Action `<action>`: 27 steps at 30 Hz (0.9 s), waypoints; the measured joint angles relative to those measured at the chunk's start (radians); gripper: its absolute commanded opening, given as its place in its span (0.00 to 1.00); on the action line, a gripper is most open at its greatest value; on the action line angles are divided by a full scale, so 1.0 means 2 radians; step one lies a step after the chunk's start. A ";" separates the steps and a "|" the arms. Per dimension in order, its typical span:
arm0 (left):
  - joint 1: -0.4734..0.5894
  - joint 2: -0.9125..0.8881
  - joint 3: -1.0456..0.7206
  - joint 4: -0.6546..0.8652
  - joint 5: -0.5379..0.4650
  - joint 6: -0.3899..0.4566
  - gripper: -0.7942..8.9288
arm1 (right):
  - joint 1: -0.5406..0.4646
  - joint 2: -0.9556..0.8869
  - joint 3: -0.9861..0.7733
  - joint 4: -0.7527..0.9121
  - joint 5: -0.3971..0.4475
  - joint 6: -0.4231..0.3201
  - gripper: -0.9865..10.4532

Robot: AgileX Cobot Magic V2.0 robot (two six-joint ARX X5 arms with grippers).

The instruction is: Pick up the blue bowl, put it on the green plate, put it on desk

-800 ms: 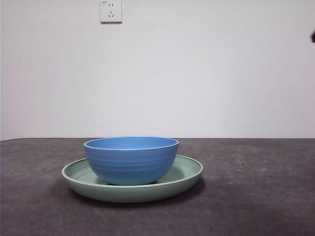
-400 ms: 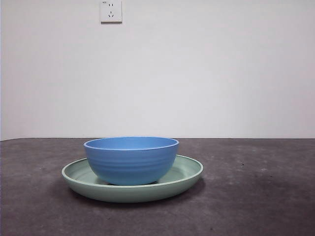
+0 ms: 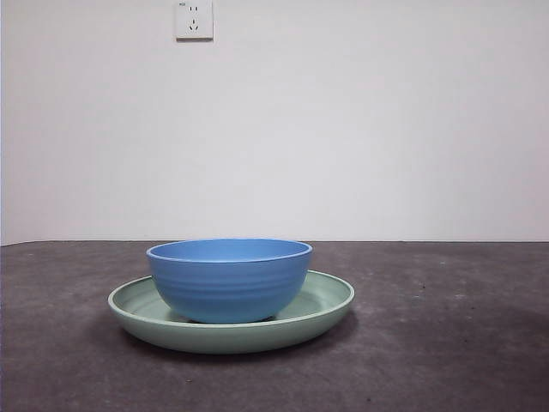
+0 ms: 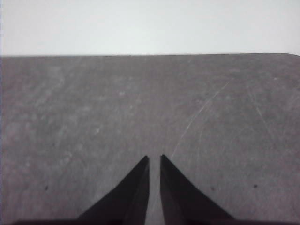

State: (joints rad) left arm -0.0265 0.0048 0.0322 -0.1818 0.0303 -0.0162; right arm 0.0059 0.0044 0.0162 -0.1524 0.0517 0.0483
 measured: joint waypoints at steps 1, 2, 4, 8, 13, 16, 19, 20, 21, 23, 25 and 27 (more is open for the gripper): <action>0.000 0.000 0.000 0.000 0.000 0.000 0.12 | 0.000 0.000 0.000 -0.006 -0.002 -0.002 0.12; 0.000 0.000 0.000 0.000 0.000 0.000 0.12 | -0.002 0.000 0.000 -0.007 -0.004 -0.005 0.12; 0.000 0.000 0.000 0.000 0.000 0.000 0.12 | -0.008 0.000 0.000 -0.008 -0.016 -0.010 0.12; 0.000 0.000 0.000 0.000 0.000 0.000 0.12 | -0.022 0.000 0.000 -0.009 -0.044 -0.014 0.12; 0.000 0.000 0.000 0.000 0.000 0.000 0.12 | -0.030 0.000 0.000 -0.009 -0.056 -0.016 0.12; 0.000 0.000 0.000 0.000 0.000 0.000 0.12 | -0.030 0.000 0.000 -0.009 -0.066 -0.015 0.12; 0.000 0.000 0.000 0.000 0.000 0.000 0.12 | -0.030 0.000 0.000 -0.008 -0.066 -0.015 0.12; 0.000 0.000 0.000 0.000 0.000 0.000 0.12 | -0.030 0.000 0.000 -0.008 -0.066 -0.014 0.12; 0.000 0.000 0.000 0.000 0.000 0.000 0.12 | -0.030 0.000 0.000 -0.008 -0.066 -0.014 0.12; 0.000 0.000 0.000 0.000 0.000 0.000 0.12 | -0.030 0.000 0.000 -0.008 -0.066 -0.014 0.12; 0.000 0.000 0.000 0.000 0.000 0.000 0.12 | -0.030 0.000 0.000 -0.007 -0.066 -0.014 0.12; 0.000 0.000 0.000 0.000 0.000 0.000 0.12 | -0.030 0.000 0.000 -0.006 -0.066 -0.014 0.12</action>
State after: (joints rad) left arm -0.0265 0.0048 0.0322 -0.1818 0.0303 -0.0162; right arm -0.0540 0.0044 0.0162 -0.1642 -0.0807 0.0193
